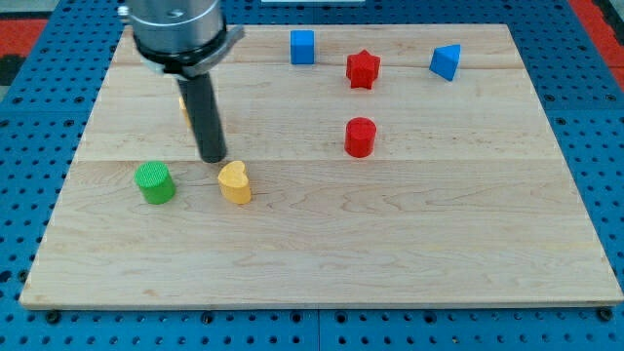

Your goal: Move the green circle to the center

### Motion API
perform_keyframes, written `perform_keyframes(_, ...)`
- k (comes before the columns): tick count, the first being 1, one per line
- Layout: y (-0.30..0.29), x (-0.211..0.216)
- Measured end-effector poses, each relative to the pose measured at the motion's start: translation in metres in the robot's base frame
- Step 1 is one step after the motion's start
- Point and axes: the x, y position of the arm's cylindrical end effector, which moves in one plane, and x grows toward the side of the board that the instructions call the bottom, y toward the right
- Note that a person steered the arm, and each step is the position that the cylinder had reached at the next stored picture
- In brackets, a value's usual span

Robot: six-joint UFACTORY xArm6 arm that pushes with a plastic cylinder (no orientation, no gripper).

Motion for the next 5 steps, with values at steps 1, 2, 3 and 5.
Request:
perform_keyframes(1,-0.08,0.0)
perform_keyframes(2,-0.144,0.026)
perform_keyframes(3,-0.137,0.07)
perform_keyframes(5,0.014,0.047)
